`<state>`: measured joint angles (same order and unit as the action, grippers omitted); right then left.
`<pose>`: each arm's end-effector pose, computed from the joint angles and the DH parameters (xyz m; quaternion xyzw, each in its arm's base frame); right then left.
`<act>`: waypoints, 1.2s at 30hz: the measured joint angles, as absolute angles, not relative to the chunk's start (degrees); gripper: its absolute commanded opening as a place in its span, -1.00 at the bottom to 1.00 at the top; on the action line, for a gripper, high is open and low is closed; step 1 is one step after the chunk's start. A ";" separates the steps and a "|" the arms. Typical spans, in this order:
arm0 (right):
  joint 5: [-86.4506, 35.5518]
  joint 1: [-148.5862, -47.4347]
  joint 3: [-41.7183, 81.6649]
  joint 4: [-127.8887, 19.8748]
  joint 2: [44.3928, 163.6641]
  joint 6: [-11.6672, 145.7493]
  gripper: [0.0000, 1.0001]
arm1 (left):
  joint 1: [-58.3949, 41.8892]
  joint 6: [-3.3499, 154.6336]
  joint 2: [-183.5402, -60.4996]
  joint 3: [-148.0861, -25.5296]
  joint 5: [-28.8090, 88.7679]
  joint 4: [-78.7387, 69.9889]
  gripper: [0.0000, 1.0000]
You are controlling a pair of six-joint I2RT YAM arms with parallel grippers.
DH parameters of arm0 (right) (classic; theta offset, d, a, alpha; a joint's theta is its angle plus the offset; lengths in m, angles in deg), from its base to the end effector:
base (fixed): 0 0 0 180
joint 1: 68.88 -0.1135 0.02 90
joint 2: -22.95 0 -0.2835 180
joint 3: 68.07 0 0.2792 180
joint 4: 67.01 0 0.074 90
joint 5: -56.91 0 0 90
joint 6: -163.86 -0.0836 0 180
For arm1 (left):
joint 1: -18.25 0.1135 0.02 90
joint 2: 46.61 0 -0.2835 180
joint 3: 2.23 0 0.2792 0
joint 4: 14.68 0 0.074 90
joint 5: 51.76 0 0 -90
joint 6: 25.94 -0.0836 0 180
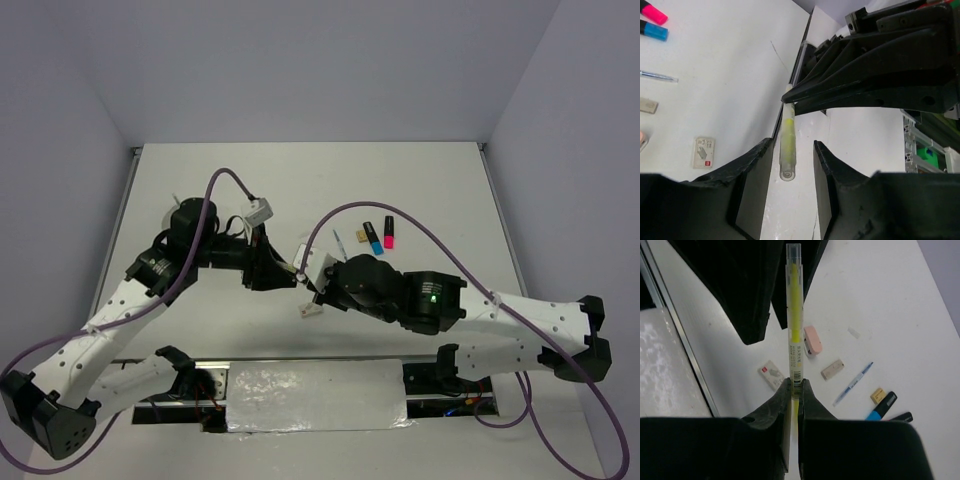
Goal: Sort the stationery into containers
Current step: Close the pen cap on the pen.
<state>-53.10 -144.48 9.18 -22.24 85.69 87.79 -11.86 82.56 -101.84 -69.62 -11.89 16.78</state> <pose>0.1004 0.2759 0.3586 -0.5399 0.6673 0.1220 0.4984 0.1855 -0.1818 0.3630 0.3186 0.7102 -0.5306 0.3354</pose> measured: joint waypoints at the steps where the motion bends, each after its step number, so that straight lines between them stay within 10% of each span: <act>1: -53.19 -144.48 8.74 -23.90 85.14 87.22 -1.00 | -11.99 83.33 -101.53 -69.62 -11.19 16.43 0.12; 22: -51.16 -144.48 1.16 -39.20 75.22 71.16 -1.00 | -12.19 94.48 -86.23 -65.03 0.92 -4.07 0.81; 36: -42.87 -144.48 -2.14 -50.94 72.60 64.25 -1.00 | -13.68 102.65 -89.25 -61.34 -5.57 -21.45 0.26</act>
<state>-42.87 -144.48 -2.14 -50.94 72.60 64.25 -13.68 102.65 -89.25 -61.34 -5.57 -21.45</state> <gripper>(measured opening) 0.079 0.645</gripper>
